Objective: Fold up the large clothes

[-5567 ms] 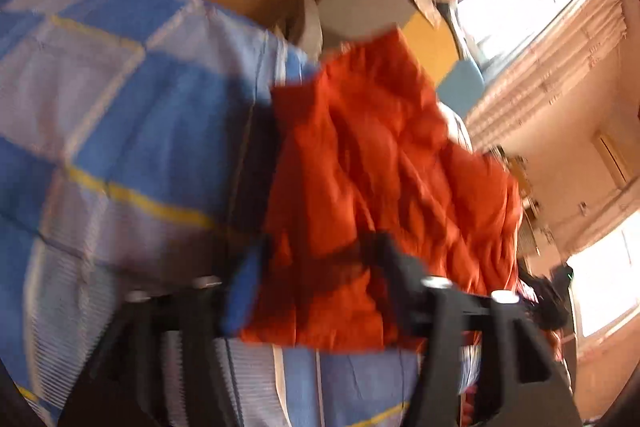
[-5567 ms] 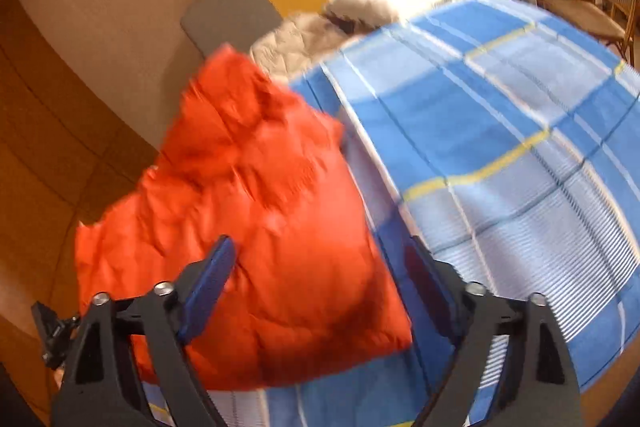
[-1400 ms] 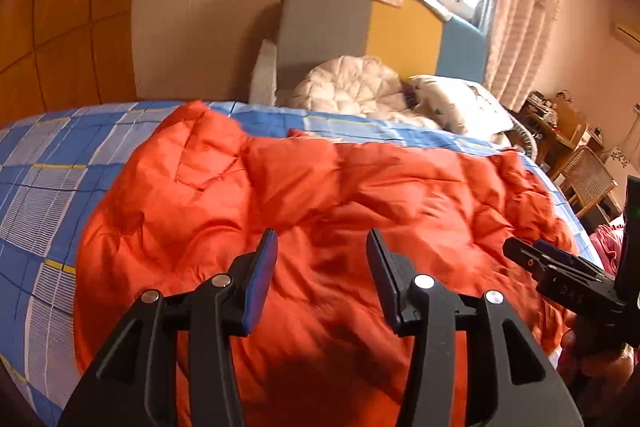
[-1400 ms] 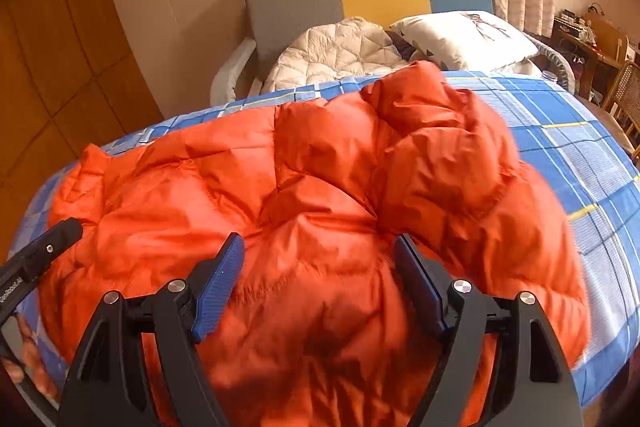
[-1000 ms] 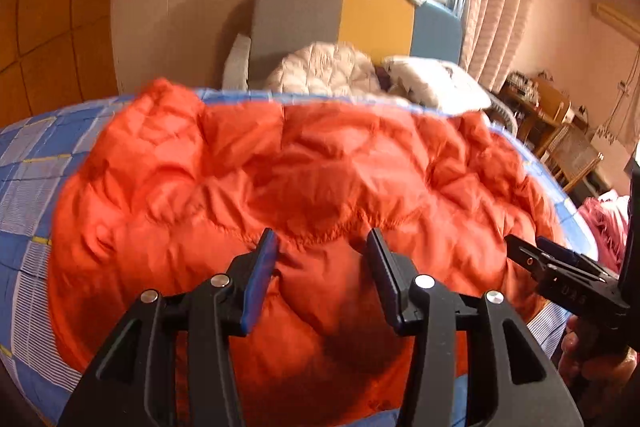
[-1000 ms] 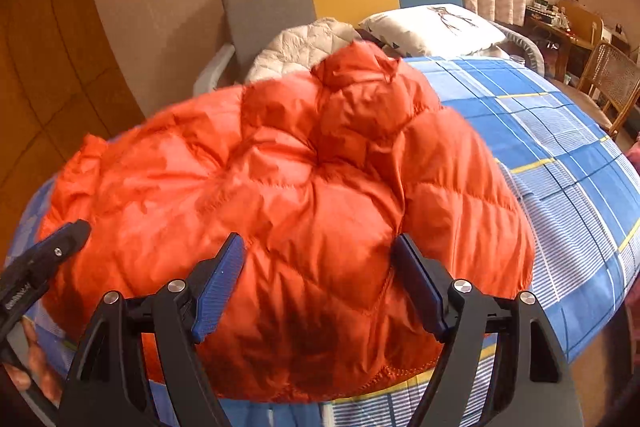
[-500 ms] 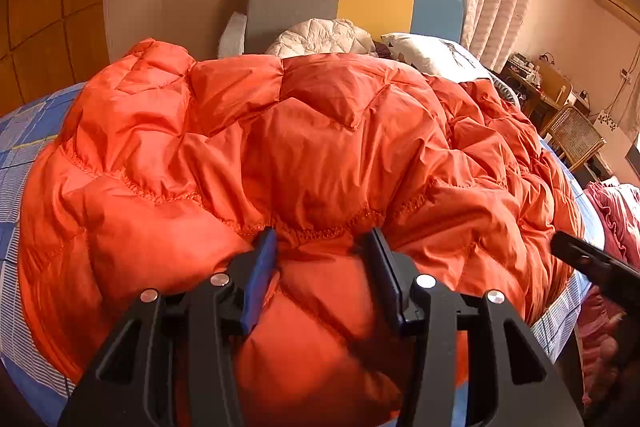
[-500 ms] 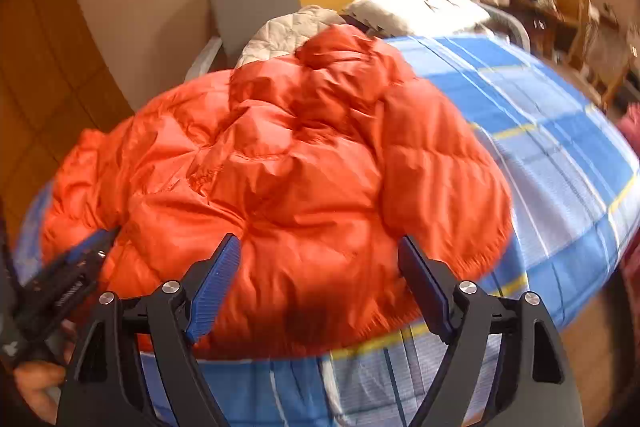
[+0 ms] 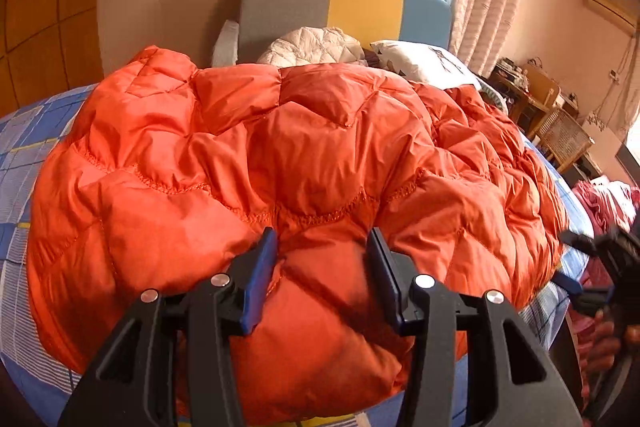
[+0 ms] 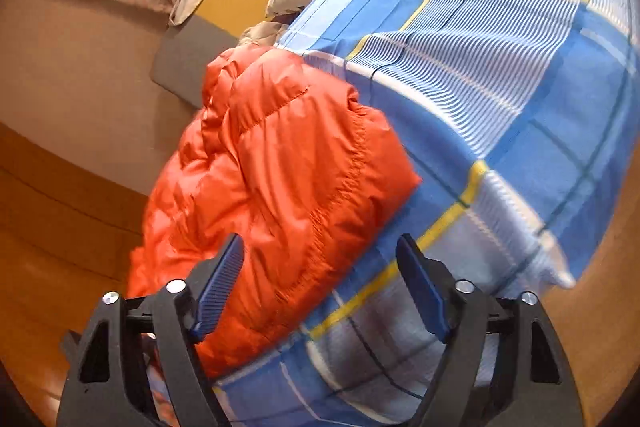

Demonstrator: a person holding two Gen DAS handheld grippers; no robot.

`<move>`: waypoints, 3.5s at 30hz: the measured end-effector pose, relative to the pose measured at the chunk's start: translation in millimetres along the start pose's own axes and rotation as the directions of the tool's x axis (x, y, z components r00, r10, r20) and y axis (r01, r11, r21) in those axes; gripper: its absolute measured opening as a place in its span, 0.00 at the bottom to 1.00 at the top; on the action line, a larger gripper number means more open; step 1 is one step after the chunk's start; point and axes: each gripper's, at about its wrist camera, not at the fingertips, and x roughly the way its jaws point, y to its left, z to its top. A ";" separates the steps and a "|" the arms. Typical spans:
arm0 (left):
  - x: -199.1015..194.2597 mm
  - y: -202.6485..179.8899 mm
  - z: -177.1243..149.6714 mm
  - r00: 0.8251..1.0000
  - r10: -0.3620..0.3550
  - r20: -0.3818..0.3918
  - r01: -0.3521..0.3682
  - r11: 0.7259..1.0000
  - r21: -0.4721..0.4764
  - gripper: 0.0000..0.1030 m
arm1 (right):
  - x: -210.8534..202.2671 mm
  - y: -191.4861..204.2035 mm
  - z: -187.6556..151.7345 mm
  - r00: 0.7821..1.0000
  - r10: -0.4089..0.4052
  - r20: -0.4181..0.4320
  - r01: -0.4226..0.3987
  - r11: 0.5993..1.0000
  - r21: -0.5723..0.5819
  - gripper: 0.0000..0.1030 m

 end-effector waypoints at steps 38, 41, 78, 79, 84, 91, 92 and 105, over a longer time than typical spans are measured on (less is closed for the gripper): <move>-33.5 110.1 -31.0 0.989 -0.054 -0.136 0.121 0.828 0.548 0.36 | 30.0 38.4 13.6 0.996 -0.091 -0.001 0.090 0.986 -0.143 0.17; -34.1 109.3 -32.8 0.989 -0.056 -0.136 0.122 0.827 0.549 0.36 | 26.1 44.9 13.6 0.996 -0.085 0.011 0.086 0.983 -0.160 0.15; -23.7 111.4 -27.3 0.981 -0.063 -0.183 0.148 0.852 0.502 0.31 | 33.0 219.8 -86.4 0.915 0.245 -0.321 -0.385 0.770 -0.509 0.12; -24.5 113.0 -26.7 0.981 -0.064 -0.184 0.150 0.853 0.500 0.31 | 38.0 222.7 -92.2 0.912 0.236 -0.335 -0.387 0.765 -0.514 0.12; -25.1 116.2 -25.1 0.980 -0.070 -0.188 0.155 0.860 0.486 0.31 | 58.2 228.3 -112.2 0.895 0.206 -0.396 -0.403 0.756 -0.516 0.12; -24.9 128.0 -18.6 0.977 -0.079 -0.198 0.164 0.872 0.460 0.31 | 85.9 237.3 -138.5 0.887 0.138 -0.440 -0.393 0.724 -0.567 0.12; -25.3 129.5 -17.9 0.977 -0.079 -0.200 0.165 0.873 0.458 0.31 | 88.4 238.2 -140.8 0.887 0.132 -0.442 -0.393 0.718 -0.574 0.12; -42.0 146.0 -10.1 0.972 -0.091 -0.217 0.178 0.887 0.427 0.35 | 130.2 237.5 -131.2 0.881 0.079 -0.466 -0.383 0.698 -0.606 0.12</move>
